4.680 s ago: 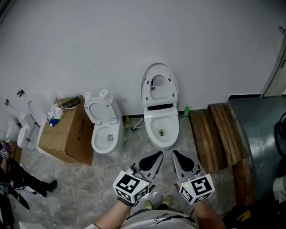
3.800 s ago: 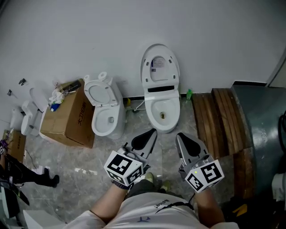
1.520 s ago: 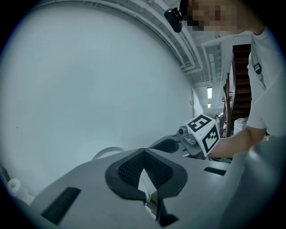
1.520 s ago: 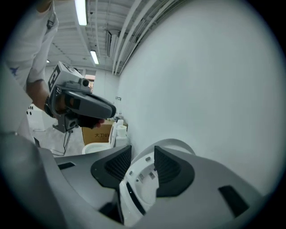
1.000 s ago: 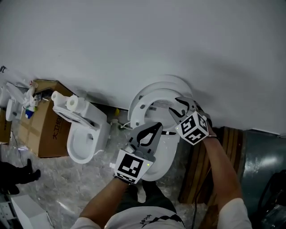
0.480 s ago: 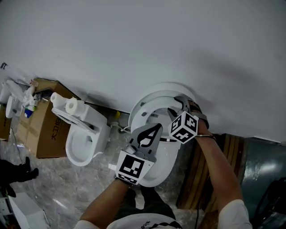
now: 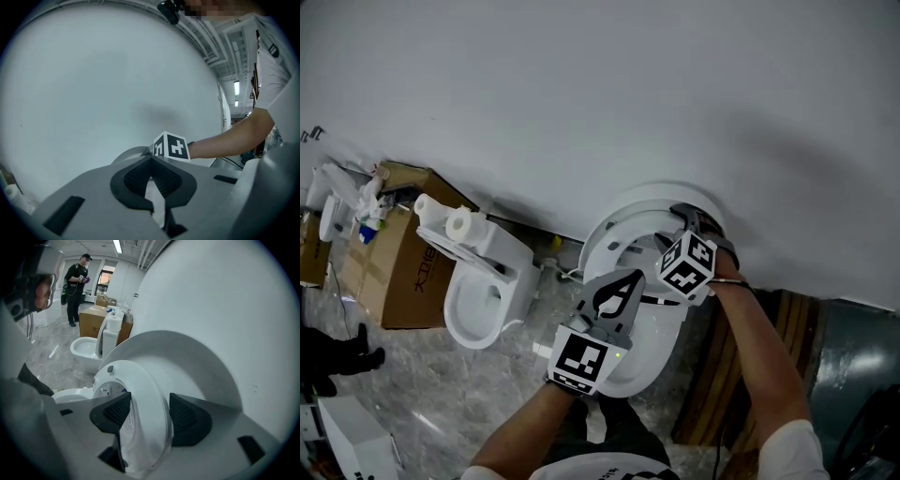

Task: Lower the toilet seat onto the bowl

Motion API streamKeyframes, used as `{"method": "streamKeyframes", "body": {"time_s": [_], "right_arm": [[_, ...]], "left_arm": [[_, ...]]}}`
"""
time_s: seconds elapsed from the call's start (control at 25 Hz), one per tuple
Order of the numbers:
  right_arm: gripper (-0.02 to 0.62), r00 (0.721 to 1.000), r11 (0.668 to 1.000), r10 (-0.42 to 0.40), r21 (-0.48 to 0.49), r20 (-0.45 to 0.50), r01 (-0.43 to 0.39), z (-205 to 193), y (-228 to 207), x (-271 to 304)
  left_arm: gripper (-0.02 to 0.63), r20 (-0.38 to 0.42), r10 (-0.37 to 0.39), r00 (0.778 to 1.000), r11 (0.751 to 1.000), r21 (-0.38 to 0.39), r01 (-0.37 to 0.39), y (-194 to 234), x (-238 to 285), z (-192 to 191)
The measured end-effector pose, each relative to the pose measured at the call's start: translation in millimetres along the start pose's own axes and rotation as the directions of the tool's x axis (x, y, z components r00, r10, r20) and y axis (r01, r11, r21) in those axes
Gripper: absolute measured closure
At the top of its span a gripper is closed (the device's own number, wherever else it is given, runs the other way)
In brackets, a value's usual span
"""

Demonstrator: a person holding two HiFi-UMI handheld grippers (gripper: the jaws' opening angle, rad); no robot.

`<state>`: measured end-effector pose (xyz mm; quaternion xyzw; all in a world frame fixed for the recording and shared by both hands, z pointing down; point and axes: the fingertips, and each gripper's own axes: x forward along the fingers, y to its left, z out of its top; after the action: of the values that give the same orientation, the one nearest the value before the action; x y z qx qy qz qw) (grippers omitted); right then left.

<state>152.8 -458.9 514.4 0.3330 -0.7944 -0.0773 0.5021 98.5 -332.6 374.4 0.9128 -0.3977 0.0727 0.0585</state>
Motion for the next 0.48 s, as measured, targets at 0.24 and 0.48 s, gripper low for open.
{"method": "streamKeyframes", "body": {"time_s": [0.24,0.48], "right_arm": [[0.344,1.0,0.999,0.018,-0.034,-0.002,-0.018,0.6,4.3,-1.4],[0.345,1.0,0.996,-0.009,-0.084,0.018,0.011,0.4,23.8,-23.3]], "left_arm": [[0.6,-0.008,0.015,1.0,1.0,-0.011,-0.015,6.3,-6.1,-5.6],[0.6,-0.007,0.009,1.0,1.0,-0.006,-0.009,3.6,-14.1,-5.6]]}}
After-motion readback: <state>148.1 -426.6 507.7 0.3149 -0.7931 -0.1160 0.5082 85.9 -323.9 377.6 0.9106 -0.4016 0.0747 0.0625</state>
